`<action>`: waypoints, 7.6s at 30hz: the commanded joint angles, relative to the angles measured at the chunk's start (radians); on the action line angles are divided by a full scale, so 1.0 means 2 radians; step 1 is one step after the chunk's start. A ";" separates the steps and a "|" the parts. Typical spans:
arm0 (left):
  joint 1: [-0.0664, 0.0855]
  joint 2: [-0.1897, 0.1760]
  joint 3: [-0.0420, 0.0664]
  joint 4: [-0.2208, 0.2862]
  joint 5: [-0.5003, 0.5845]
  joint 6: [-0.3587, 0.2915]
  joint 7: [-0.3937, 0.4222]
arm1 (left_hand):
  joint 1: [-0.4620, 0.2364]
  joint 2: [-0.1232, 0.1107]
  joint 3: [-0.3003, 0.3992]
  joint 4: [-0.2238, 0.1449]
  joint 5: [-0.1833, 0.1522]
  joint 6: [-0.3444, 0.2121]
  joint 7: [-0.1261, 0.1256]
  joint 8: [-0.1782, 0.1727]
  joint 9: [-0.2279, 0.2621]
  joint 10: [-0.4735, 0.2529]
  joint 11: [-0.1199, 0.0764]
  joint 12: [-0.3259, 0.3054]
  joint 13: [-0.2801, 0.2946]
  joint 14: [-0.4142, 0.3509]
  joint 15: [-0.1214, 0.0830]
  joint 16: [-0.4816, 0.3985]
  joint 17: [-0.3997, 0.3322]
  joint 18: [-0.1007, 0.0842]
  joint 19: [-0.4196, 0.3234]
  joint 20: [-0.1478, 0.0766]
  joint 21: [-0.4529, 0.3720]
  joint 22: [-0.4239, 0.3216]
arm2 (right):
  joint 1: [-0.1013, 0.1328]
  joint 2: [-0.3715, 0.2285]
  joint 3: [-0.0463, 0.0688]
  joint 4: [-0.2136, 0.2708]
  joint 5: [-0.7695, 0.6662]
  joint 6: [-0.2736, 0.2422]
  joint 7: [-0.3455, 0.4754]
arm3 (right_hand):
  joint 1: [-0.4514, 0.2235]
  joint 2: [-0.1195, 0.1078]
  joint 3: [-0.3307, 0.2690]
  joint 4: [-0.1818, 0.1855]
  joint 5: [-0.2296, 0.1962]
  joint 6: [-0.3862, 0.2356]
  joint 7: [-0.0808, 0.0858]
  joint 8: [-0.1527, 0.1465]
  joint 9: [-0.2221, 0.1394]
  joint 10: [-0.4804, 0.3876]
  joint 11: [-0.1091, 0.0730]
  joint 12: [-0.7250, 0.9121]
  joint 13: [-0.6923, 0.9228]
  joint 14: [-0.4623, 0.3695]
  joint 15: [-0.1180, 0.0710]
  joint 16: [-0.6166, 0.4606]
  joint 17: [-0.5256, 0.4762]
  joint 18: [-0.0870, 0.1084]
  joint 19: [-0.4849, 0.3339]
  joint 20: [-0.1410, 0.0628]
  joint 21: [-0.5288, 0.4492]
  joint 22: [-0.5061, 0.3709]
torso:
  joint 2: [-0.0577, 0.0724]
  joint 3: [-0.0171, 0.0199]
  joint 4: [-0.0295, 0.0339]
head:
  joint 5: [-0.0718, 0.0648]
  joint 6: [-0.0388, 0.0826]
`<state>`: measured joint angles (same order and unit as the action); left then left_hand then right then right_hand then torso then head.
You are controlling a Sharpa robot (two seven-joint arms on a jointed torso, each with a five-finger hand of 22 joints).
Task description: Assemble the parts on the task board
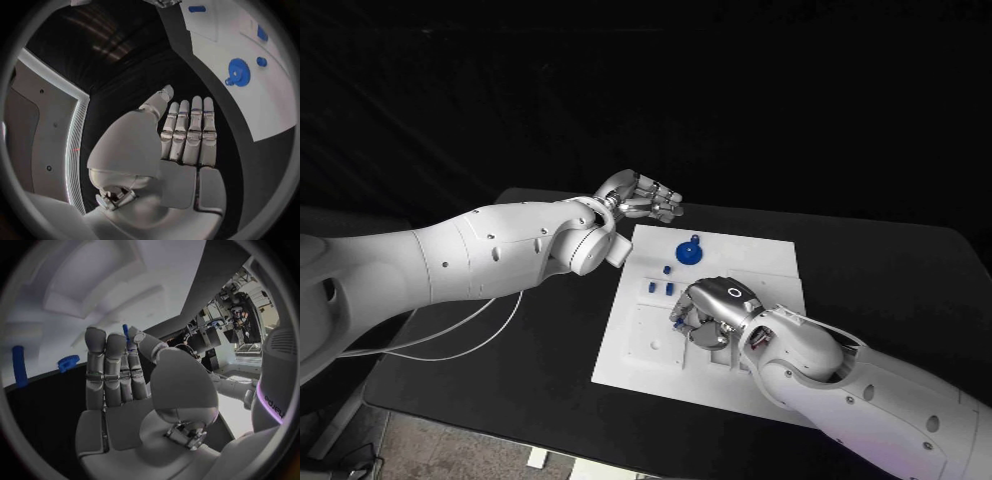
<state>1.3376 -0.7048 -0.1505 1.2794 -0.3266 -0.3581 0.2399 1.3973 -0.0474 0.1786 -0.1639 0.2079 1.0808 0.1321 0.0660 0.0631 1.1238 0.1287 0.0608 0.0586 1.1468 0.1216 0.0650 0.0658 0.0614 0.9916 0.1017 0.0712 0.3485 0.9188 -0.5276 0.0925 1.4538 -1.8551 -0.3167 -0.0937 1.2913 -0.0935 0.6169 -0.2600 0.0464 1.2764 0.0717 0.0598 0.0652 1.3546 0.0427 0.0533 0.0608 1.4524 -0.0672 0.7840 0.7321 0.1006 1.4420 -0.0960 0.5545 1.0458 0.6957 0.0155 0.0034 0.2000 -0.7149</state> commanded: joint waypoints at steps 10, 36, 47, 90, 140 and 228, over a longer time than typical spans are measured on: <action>0.001 0.001 0.001 0.002 0.004 0.003 0.006 | -0.001 0.005 -0.001 -0.003 0.002 0.000 0.001 -0.001 0.000 -0.004 0.001 -0.001 -0.001 -0.003 0.000 -0.002 -0.001 0.000 0.003 0.000 0.002 -0.001 | -0.003 0.004 -0.002 -0.005 -0.023 0.002 -0.005 | -0.001 0.002 0.001 -0.002 0.001 0.000 0.002 0.002 0.001 0.016 -0.013 0.003 0.001 0.000 -0.003 0.000 0.000 0.010 0.007 0.000 -0.006 0.008 | -0.001 -0.0004 -0.0014 | 0.005 -0.005; 0.002 0.002 0.001 0.002 0.004 0.010 0.003 | -0.001 0.007 -0.003 -0.003 0.002 0.002 0.001 -0.001 0.000 -0.005 0.001 -0.001 -0.001 -0.004 0.000 -0.002 -0.001 0.001 0.003 0.000 0.002 -0.002 | -0.007 0.015 -0.008 -0.017 -0.033 0.003 -0.009 | -0.002 0.002 0.002 -0.003 0.001 0.000 0.002 0.002 0.001 0.016 -0.013 0.003 0.001 0.000 -0.002 0.001 -0.002 0.010 0.010 -0.001 -0.016 0.019 | 0.000 -0.0002 0.0005 | 0.012 -0.009; 0.002 0.003 0.001 0.001 0.004 0.012 0.002 | -0.001 0.007 -0.003 -0.003 0.002 0.002 0.001 -0.001 0.000 -0.005 0.001 -0.001 -0.001 -0.004 0.000 -0.002 -0.001 0.001 0.003 0.000 0.002 -0.002 | -0.007 0.018 -0.010 -0.022 -0.049 0.014 -0.026 | -0.003 0.002 0.003 -0.002 0.001 0.000 0.002 0.002 0.001 0.015 -0.013 0.003 0.001 0.000 -0.002 0.001 -0.003 0.009 0.012 0.000 -0.024 0.025 | -0.001 -0.0003 -0.0011 | 0.011 -0.010; 0.002 -0.003 0.000 -0.004 0.004 0.016 0.001 | 0.000 0.007 -0.004 -0.002 0.001 0.001 0.001 -0.001 0.000 -0.007 0.002 -0.001 -0.001 -0.005 0.000 -0.002 -0.001 0.001 0.003 0.001 0.002 -0.002 | -0.005 -0.060 0.039 0.055 0.023 -0.017 -0.006 | -0.009 -0.029 -0.105 0.030 0.074 -0.077 0.022 0.001 -0.002 -0.105 0.021 0.002 -0.001 -0.004 0.020 0.012 -0.035 0.030 0.029 0.024 -0.095 -0.002 | -0.002 0.0006 -0.0057 | -0.008 0.002; 0.002 -0.005 0.000 -0.005 0.004 0.017 0.003 | 0.001 0.008 -0.008 -0.001 0.001 0.001 0.001 -0.001 0.000 -0.007 0.002 -0.001 -0.001 -0.005 0.001 -0.002 -0.001 0.001 0.004 0.001 0.002 -0.004 | 0.011 -0.073 0.071 -0.003 0.007 0.120 -0.039 | -0.013 -0.023 -0.046 0.036 0.001 -0.080 0.011 0.001 -0.001 -0.052 0.005 0.003 -0.001 -0.004 0.016 0.020 -0.031 0.015 0.028 0.018 -0.093 0.019 | -0.003 0.0021 -0.0089 | -0.017 0.002; 0.002 0.017 0.000 -0.024 0.007 0.021 0.003 | 0.001 0.009 -0.007 -0.003 0.002 0.001 0.002 -0.001 0.000 -0.008 0.002 -0.001 -0.001 -0.006 0.001 -0.002 -0.001 0.002 0.003 0.001 0.002 -0.005 | 0.009 0.020 -0.003 0.041 0.007 0.055 -0.030 | -0.022 0.013 -0.017 0.009 0.001 0.002 0.001 0.002 0.002 0.019 -0.017 0.003 0.001 -0.001 -0.005 0.015 -0.022 0.002 0.031 -0.003 -0.065 0.057 | -0.002 0.0019 -0.0081 | 0.025 -0.005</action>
<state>1.3389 -0.6734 -0.1513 1.2283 -0.3198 -0.3283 0.2365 1.3973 -0.0394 0.1689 -0.1682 0.2079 1.0808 0.1321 0.0660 0.0631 1.1140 0.1332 0.0609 0.0586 1.1433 0.1251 0.0650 0.0659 0.0614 0.9916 0.1017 0.0711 0.3397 0.9382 -0.4906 0.0881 1.5384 -1.7752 -0.2335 -0.1562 1.2398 -0.0813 0.5825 -0.2365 0.0457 1.2702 0.0807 0.0594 0.0660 1.3881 0.0088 0.0572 0.0609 1.4486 -0.0705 0.8188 0.6869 0.0850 1.4669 -0.0962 0.4256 1.1599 0.6912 0.0184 -0.0133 0.2490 -0.7238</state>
